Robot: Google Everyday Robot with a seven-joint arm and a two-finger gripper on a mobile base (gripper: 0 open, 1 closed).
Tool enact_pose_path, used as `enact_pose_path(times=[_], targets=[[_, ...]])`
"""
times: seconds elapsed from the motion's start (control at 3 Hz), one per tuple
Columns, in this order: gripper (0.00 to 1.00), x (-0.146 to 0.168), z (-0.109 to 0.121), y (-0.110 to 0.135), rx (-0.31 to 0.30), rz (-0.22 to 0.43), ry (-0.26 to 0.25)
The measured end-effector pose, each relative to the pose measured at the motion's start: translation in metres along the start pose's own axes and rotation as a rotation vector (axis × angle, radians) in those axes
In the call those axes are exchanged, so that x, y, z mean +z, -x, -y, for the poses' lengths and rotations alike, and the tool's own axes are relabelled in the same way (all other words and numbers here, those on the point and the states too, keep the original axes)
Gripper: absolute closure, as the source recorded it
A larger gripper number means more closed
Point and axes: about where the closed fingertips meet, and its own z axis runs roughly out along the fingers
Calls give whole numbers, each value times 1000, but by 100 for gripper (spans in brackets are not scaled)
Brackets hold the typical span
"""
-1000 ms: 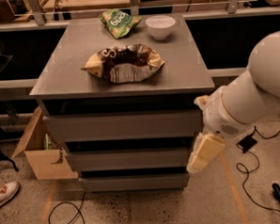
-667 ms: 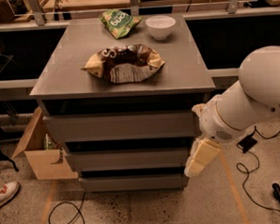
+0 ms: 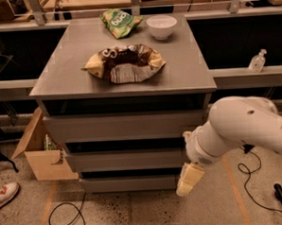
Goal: Open bottom drawer
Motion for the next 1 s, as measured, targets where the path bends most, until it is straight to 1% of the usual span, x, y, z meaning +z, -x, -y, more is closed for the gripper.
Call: enact_pose_path(times=[0.33, 0.67, 1.0], targets=[[0, 83, 7, -17, 12, 26, 10], [0, 87, 6, -18, 16, 27, 19], [0, 98, 3, -22, 23, 39, 39]])
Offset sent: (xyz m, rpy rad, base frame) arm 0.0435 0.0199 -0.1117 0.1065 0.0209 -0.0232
